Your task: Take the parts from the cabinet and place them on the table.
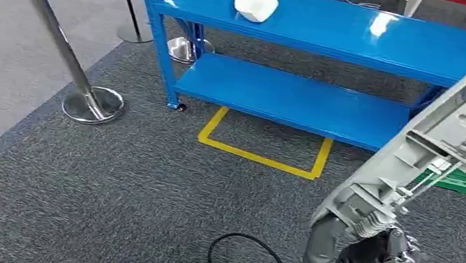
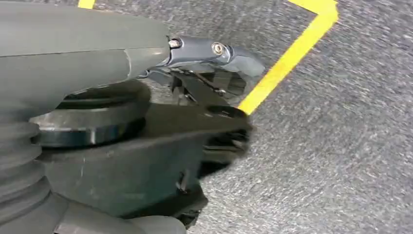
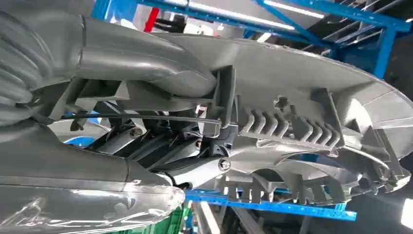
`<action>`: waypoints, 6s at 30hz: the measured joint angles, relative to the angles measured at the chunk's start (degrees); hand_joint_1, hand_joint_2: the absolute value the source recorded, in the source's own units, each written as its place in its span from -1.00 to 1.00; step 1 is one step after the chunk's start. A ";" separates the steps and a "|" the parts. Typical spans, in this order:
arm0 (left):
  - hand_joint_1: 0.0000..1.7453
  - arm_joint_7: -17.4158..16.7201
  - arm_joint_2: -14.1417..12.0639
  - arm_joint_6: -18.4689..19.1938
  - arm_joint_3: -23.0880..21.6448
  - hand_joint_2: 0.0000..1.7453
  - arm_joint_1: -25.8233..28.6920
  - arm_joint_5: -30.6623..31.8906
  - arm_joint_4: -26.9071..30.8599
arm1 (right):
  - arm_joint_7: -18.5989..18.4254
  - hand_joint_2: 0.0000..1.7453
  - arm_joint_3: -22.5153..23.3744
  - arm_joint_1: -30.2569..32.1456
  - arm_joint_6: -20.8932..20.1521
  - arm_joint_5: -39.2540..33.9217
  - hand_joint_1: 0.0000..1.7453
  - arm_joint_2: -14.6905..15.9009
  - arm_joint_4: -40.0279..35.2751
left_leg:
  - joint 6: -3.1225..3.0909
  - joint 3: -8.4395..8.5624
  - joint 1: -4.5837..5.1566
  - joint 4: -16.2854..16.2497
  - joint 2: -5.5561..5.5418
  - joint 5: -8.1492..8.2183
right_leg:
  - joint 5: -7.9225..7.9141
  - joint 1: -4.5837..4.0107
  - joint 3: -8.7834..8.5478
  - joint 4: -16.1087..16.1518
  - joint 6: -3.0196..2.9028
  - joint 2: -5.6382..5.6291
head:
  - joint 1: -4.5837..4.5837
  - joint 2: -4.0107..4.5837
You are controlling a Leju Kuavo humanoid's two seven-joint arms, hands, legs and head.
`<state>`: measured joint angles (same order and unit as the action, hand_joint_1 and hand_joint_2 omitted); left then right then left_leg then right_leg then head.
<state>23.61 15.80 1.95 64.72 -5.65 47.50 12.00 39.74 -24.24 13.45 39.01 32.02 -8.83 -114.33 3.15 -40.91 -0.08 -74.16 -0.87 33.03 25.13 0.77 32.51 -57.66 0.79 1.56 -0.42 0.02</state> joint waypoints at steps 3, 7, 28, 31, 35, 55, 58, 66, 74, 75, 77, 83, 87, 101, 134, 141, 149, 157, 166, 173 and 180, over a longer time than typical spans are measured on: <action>-1.00 0.00 -0.02 -0.11 0.02 1.00 0.09 0.04 0.00 | 0.00 1.00 0.39 0.23 0.00 0.37 1.00 -0.26 0.00 | 0.00 4.15 -0.09 7.91 0.91 -5.69 | -0.01 0.04 -0.09 -0.05 0.09 1.67 | 0.02 0.00; -1.00 0.00 0.13 -0.20 0.02 1.00 -0.27 0.22 0.00 | 0.00 1.00 1.03 0.54 -0.02 0.70 1.00 -0.52 -0.15 | -1.41 8.84 0.32 18.04 4.72 -8.30 | 0.15 -0.77 -0.03 -0.36 1.22 3.45 | -0.02 0.00; -1.00 -3.15 0.00 -5.06 -0.04 1.00 -0.03 2.47 0.00 | 0.00 1.00 2.62 1.19 -0.02 2.03 1.00 -1.55 -0.79 | -0.60 2.94 0.31 9.63 -1.06 -4.72 | 0.79 0.17 -0.42 -0.66 0.14 -2.03 | -0.37 0.00; -1.00 -6.39 0.02 -8.42 -0.42 1.00 0.07 4.48 0.00 | 0.00 1.00 2.69 1.22 0.00 2.01 1.00 -1.62 -0.79 | -0.20 -1.95 0.06 -0.62 0.06 -1.27 | 0.83 0.02 -0.27 -0.67 0.06 0.48 | -0.42 0.00; -1.00 -8.85 0.00 -9.60 -1.42 1.00 0.09 5.38 0.00 | 0.00 1.00 2.71 1.20 0.00 2.01 1.00 -1.66 -0.81 | -0.66 6.83 0.20 14.74 4.23 -9.11 | 1.12 -0.09 -0.74 -0.68 0.51 3.34 | -0.44 0.00; -1.00 -8.63 0.31 -10.10 -1.42 1.00 0.03 4.15 0.00 | 0.00 1.00 3.23 1.51 0.00 2.19 1.00 -1.88 -1.29 | -1.43 6.24 -0.34 17.46 -7.45 -10.32 | 1.55 0.07 -0.51 -1.40 1.55 -5.05 | 0.46 0.00; -1.00 -8.59 0.22 -10.10 -1.42 1.00 -0.14 4.15 0.00 | 0.00 1.00 3.23 1.54 0.00 2.16 1.00 -2.01 -1.57 | -0.74 3.66 0.11 12.05 -1.72 -6.50 | 1.30 0.29 -0.73 -0.85 0.45 -2.69 | -0.37 0.00; -1.00 -7.96 0.22 -9.97 -1.42 1.00 -0.09 4.15 0.00 | 0.00 1.00 3.23 1.54 0.00 2.34 1.00 -2.01 -1.57 | -0.93 6.55 0.17 15.43 5.08 -9.76 | 1.98 -0.32 -1.32 -0.86 0.78 3.42 | -0.37 0.00; -1.00 -7.74 0.39 -10.10 -1.42 1.00 -0.02 4.09 0.00 | 0.00 1.00 3.50 1.56 0.00 2.49 1.00 -2.01 -1.77 | -3.64 6.80 0.39 17.39 1.58 -9.46 | 5.32 -0.26 -0.30 -4.61 2.68 1.11 | 0.11 0.00; -1.00 -7.74 0.39 -10.10 -1.42 1.00 -0.11 4.09 0.00 | 0.02 1.00 3.56 1.59 0.00 2.49 1.00 -2.01 -1.77 | -3.92 6.76 0.35 17.39 0.89 -9.54 | 7.62 -0.25 2.05 -9.36 2.68 -0.38 | 0.42 0.00; -1.00 -7.74 0.42 -10.03 -1.42 1.00 -0.17 4.15 0.00 | 0.02 1.00 3.60 1.65 0.00 2.51 1.00 -2.01 -1.77 | -4.11 6.72 0.41 17.38 -0.71 -9.51 | 10.71 -0.32 6.84 -18.17 2.73 -1.35 | 0.44 0.00; -1.00 -7.69 0.46 -9.86 -1.42 1.00 -0.17 4.33 0.00 | 0.02 1.00 3.69 1.90 0.00 3.26 1.00 -2.01 -1.92 | -3.38 6.91 0.52 16.99 -5.78 -9.45 | 1.44 0.45 0.49 -1.78 2.17 -8.41 | 0.50 0.00; -1.00 -7.08 0.35 -9.94 -1.42 1.00 -0.17 4.33 0.00 | 0.02 1.00 3.82 2.42 0.00 3.47 1.00 -2.12 -2.05 | -1.80 5.91 -0.14 17.47 -8.42 -10.27 | 0.99 0.19 0.11 -1.01 1.10 -6.04 | 0.44 0.00; -1.00 -6.93 0.26 -9.35 -1.46 1.00 -0.37 5.33 0.00 | 0.04 1.00 4.11 3.48 0.00 4.17 1.00 -2.21 -2.73 | -2.56 6.84 0.97 16.94 5.00 -8.58 | 2.07 -1.03 -1.10 -0.77 1.37 5.15 | -0.31 0.00; -1.00 -6.38 0.26 -9.31 -2.86 1.00 -0.32 6.62 0.02 | 0.02 1.00 5.22 5.92 0.00 4.96 1.00 -2.86 -6.34 | -3.51 6.87 0.49 16.96 2.64 -8.64 | 3.36 -0.55 -1.28 -1.74 2.60 3.82 | 0.37 0.00; -1.00 -6.10 0.13 -9.35 -2.84 1.00 -0.34 6.56 0.02 | 0.04 1.00 5.25 5.99 0.00 4.13 1.00 -2.86 -6.49 | -4.13 7.10 0.17 16.94 -2.93 -8.78 | 6.19 -0.30 6.03 -14.23 2.81 -1.47 | 1.11 0.00; -1.00 -6.30 -0.28 -9.73 -2.84 1.00 -0.07 6.69 0.02 | 0.02 1.00 5.16 5.90 0.00 4.15 1.00 -2.99 -6.54 | -1.66 6.10 -0.35 16.85 -6.85 -9.21 | 1.10 0.58 0.07 -1.05 1.30 -4.19 | 1.22 0.00; -1.00 -6.60 -0.44 -9.53 -2.82 1.00 -0.20 6.51 0.02 | 0.02 1.00 5.14 5.88 -0.02 4.81 1.00 -3.08 -6.71 | -1.14 1.07 0.11 5.67 0.45 -5.64 | 1.58 -0.03 -0.19 -0.99 0.48 2.27 | 0.42 0.00; -1.00 -6.14 -0.22 -9.35 -2.82 1.00 -0.37 6.36 0.02 | 0.02 1.00 5.20 5.70 -0.02 4.81 1.00 -3.08 -6.67 | -3.91 6.99 0.27 17.10 2.21 -8.56 | 5.27 -0.44 0.05 -4.52 2.98 1.13 | 0.94 0.00; -1.00 -6.10 0.00 -9.33 -2.80 1.00 -0.33 6.38 0.00 | 0.02 1.00 5.38 5.71 0.00 4.55 1.00 -3.08 -6.58 | -3.93 7.42 0.02 17.07 -4.07 -8.55 | 2.92 -0.01 3.18 -7.98 3.01 -2.14 | 1.29 0.00; -1.00 -6.10 0.00 -9.35 -2.78 1.00 -0.17 6.36 0.00 | 0.02 1.00 5.35 5.64 -0.02 4.26 1.00 -3.19 -6.43 | -1.60 6.37 -0.34 16.94 -6.56 -8.91 | 1.25 0.57 -0.09 -0.98 1.18 -4.00 | 1.38 0.00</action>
<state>17.51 15.80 -7.41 61.94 -5.82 53.86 12.00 39.76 -18.88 19.09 38.99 36.28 -12.02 -120.76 1.55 -34.55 -0.42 -57.22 -7.43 24.12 26.38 1.34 32.42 -58.64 1.97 -2.44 0.96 0.02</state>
